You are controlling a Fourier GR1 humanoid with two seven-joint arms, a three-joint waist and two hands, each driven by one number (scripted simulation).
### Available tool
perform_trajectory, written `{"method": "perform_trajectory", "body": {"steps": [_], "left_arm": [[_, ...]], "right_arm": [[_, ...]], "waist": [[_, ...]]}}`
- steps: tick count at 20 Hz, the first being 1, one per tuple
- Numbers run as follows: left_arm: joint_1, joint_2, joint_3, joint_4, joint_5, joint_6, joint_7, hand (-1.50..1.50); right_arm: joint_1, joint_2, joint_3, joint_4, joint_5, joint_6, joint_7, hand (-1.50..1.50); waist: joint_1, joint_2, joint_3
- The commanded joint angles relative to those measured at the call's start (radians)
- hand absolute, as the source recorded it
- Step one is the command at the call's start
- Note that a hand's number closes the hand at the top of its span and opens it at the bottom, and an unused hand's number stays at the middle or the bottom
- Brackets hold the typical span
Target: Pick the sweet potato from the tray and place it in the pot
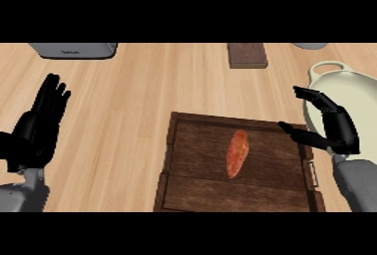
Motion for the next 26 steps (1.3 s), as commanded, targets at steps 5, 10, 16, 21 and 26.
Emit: {"method": "perform_trajectory", "body": {"steps": [5,10,16,21,26], "left_arm": [[-0.073,-0.03,0.042,0.057,-0.008,-0.004,0.053,0.0],[-0.047,-0.03,0.021,0.055,-0.027,-0.023,0.02,0.0],[-0.045,-0.048,0.017,0.032,-0.026,-0.003,0.056,0.0],[-0.054,-0.04,0.038,0.024,-0.033,-0.01,0.056,0.0],[-0.096,-0.036,0.08,0.071,-0.035,-0.041,0.069,0.0]], "right_arm": [[0.045,-0.029,0.035,-0.169,0.059,0.066,-0.017,-1.5],[-0.029,-0.162,0.114,-0.186,0.098,0.242,0.206,-1.5],[-0.084,-0.213,0.294,-0.328,0.22,0.36,0.497,-1.5],[-0.125,-0.165,0.368,-0.393,0.242,0.454,0.691,-1.5],[-0.118,-0.107,0.327,-0.519,0.213,0.538,0.882,-1.5]], "waist": [[-0.019,-0.01,-0.002],[-0.013,-0.01,-0.004],[-0.011,-0.013,-0.005],[-0.006,-0.01,-0.003],[-0.014,-0.009,-0.002]]}}
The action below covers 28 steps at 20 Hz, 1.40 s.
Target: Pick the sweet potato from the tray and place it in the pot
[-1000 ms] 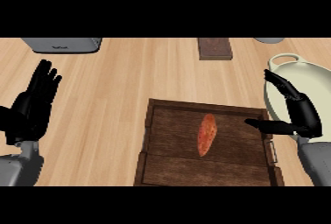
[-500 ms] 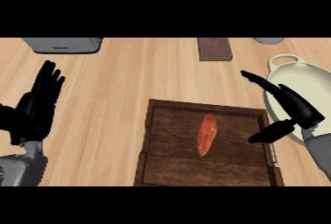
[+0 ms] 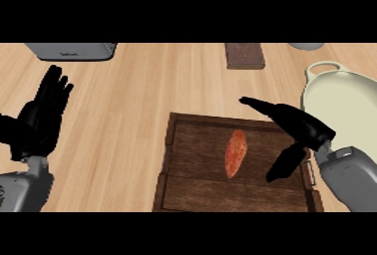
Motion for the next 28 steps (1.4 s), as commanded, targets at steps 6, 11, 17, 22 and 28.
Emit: {"method": "perform_trajectory", "body": {"steps": [6,11,17,22,28], "left_arm": [[0.004,-0.05,0.025,-0.009,-0.042,-0.022,-0.001,0.0],[0.035,-0.055,0.029,-0.071,-0.075,-0.013,0.031,0.0],[0.023,-0.051,0.076,-0.069,-0.047,-0.074,0.06,0.0],[0.026,-0.073,0.088,-0.074,-0.08,-0.077,0.068,0.0],[0.036,-0.078,0.099,-0.123,-0.08,-0.095,0.103,0.0]], "right_arm": [[0.008,0.184,-0.001,-0.005,0.121,0.062,0.127,-1.5],[0.054,0.18,-0.002,0.02,0.225,0.061,0.131,-1.5],[0.043,0.228,-0.047,0.126,0.317,0.074,0.05,-1.5],[0.066,0.309,-0.049,0.135,0.391,0.062,0.041,-1.5],[0.09,0.345,-0.046,0.201,0.489,0.015,0.01,-1.5]], "waist": [[0.002,0.002,0.001],[0.002,0.001,0.001],[0.004,0.002,0.001],[0.003,0.002,0.001],[0.004,0.002,0.001]]}}
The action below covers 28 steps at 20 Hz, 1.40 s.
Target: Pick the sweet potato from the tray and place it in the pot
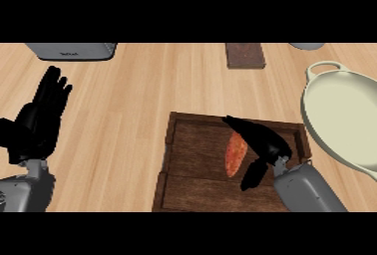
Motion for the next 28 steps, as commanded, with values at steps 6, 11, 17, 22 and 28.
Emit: {"method": "perform_trajectory", "body": {"steps": [6,11,17,22,28], "left_arm": [[-0.005,-0.036,0.009,0.024,-0.035,-0.005,-0.011,0.0],[-0.005,-0.029,0.04,0.027,-0.002,-0.033,-0.044,0.0],[0.013,-0.027,0.018,0.028,-0.027,-0.048,-0.035,0.0],[-0.037,-0.018,0.048,0.043,-0.013,-0.047,-0.015,0.0],[0.051,0.0,0.08,0.005,0.0,-0.061,-0.032,0.0]], "right_arm": [[-0.037,0.077,-0.031,0.15,0.087,-0.007,-0.086,-1.5],[-0.041,-0.001,-0.008,0.148,0.154,-0.035,-0.25,1.5],[-0.074,0.033,-0.014,0.241,0.179,-0.053,-0.286,1.5],[-0.015,0.033,-0.003,0.099,0.199,-0.015,-0.23,1.5],[0.4,0.016,0.249,-0.314,0.361,-0.134,-0.116,1.5]], "waist": [[0.001,0.001,0.0],[0.001,0.001,0.0],[0.005,0.002,0.0],[-0.004,0.0,0.0],[-0.031,-0.011,-0.002]]}}
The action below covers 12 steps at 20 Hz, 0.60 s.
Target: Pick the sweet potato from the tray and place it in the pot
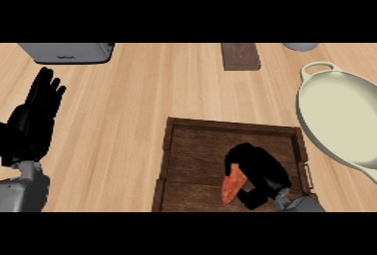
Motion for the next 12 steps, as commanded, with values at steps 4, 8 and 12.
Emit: {"method": "perform_trajectory", "body": {"steps": [4,8,12], "left_arm": [[-0.023,-0.023,-0.003,0.034,-0.017,0.019,-0.024,0.0],[0.024,-0.018,0.001,0.021,-0.001,-0.006,-0.032,0.0],[0.036,-0.001,0.012,-0.011,0.008,-0.019,-0.023,0.0]], "right_arm": [[0.389,-0.091,0.154,-0.447,0.077,-0.043,0.092,1.5],[0.352,-0.005,0.039,-0.609,0.037,-0.144,0.148,1.5],[0.417,-0.001,-0.072,-0.775,0.006,-0.253,0.141,1.5]], "waist": [[-0.011,0.011,0.006],[-0.012,0.01,0.005],[-0.011,0.008,0.007]]}}
